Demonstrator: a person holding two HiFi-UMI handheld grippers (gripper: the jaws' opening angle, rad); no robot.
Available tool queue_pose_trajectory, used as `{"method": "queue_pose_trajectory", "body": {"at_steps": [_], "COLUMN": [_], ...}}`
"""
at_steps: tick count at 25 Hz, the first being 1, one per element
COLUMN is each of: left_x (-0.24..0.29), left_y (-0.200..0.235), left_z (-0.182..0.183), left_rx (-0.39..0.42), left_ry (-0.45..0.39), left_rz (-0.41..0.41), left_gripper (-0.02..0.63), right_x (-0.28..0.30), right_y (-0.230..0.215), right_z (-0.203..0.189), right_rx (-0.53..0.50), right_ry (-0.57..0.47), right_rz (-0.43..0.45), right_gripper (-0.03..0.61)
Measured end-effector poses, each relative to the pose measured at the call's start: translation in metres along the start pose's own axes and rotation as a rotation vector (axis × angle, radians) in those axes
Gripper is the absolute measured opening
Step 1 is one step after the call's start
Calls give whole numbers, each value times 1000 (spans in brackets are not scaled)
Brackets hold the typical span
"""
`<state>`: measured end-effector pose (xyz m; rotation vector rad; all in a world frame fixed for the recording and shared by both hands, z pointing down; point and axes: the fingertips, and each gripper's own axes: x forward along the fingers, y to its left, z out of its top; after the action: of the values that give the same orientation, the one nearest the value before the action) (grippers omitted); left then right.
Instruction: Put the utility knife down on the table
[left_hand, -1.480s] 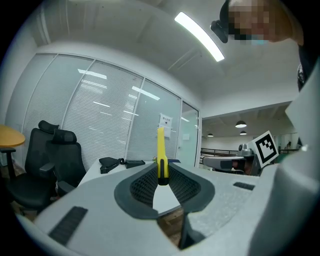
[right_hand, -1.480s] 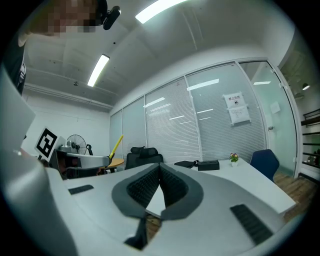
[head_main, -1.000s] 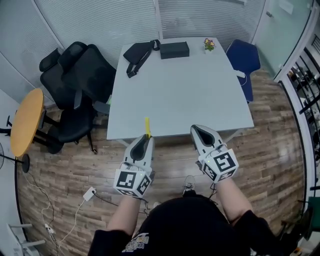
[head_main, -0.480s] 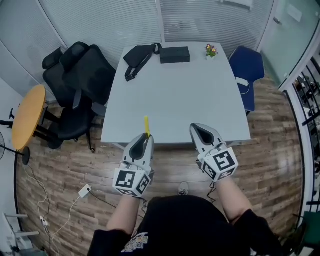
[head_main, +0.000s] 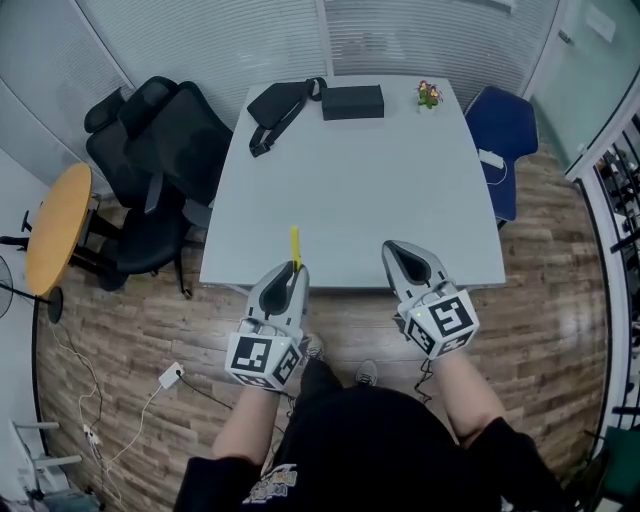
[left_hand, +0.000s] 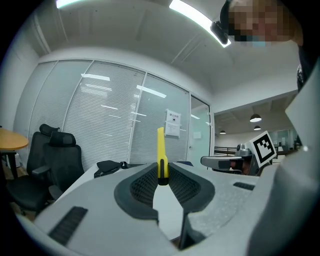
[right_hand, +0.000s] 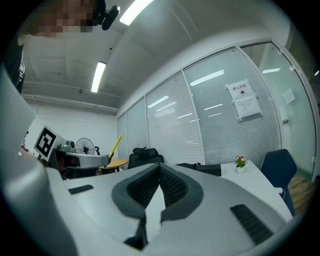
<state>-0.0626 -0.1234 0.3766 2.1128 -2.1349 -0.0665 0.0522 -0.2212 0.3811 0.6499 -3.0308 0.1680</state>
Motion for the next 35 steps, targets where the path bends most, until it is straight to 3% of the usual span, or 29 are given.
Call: {"method": "queue_pose_trajectory", "body": {"at_steps": [18, 35], "left_x": [98, 168], "left_y": [61, 95], "left_z": [-21, -75], "left_rx": [-2, 89], "left_ry": [92, 234], "left_rz": [-181, -336], "left_gripper": [66, 66], "right_x": [68, 109], "right_y": [-46, -65], "right_z": [-12, -42], "right_rx": [29, 71], "right_ry": [35, 87], "right_rz": [-182, -317], "right_gripper": [3, 3]}}
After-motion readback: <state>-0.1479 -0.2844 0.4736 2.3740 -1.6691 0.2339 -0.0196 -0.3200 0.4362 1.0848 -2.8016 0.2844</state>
